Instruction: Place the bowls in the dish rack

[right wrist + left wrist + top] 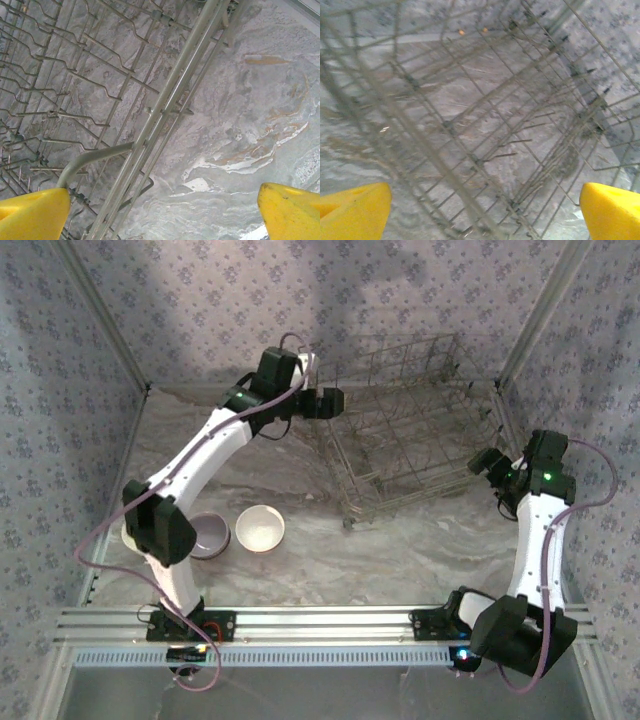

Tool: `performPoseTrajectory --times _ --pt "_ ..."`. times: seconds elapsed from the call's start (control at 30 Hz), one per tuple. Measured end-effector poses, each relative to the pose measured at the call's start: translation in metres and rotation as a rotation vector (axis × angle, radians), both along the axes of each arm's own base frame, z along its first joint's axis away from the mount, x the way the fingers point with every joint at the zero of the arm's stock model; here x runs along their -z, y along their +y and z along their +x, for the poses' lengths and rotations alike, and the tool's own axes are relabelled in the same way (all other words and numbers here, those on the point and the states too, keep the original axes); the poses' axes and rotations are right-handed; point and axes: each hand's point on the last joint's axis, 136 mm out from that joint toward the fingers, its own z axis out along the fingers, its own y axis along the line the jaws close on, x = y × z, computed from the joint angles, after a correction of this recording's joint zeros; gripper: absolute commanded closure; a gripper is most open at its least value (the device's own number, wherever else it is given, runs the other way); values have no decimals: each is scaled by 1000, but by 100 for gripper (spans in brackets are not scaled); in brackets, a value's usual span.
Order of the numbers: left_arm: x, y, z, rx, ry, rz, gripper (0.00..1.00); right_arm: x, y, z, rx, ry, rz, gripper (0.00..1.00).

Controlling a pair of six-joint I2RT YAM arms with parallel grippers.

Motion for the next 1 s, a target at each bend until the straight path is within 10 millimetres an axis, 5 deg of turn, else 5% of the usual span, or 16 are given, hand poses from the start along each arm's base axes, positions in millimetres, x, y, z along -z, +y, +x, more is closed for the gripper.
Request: performPoseTrajectory --times 0.2,0.57,1.0 --pt "25 -28 4 97 100 -50 13 -1 0 0 -10 18 -1 1" --pt "32 -30 -3 108 198 -104 35 -1 -2 6 -30 43 -2 1" --pt "48 -43 -36 110 180 -117 51 -3 -7 10 -51 92 -14 1"
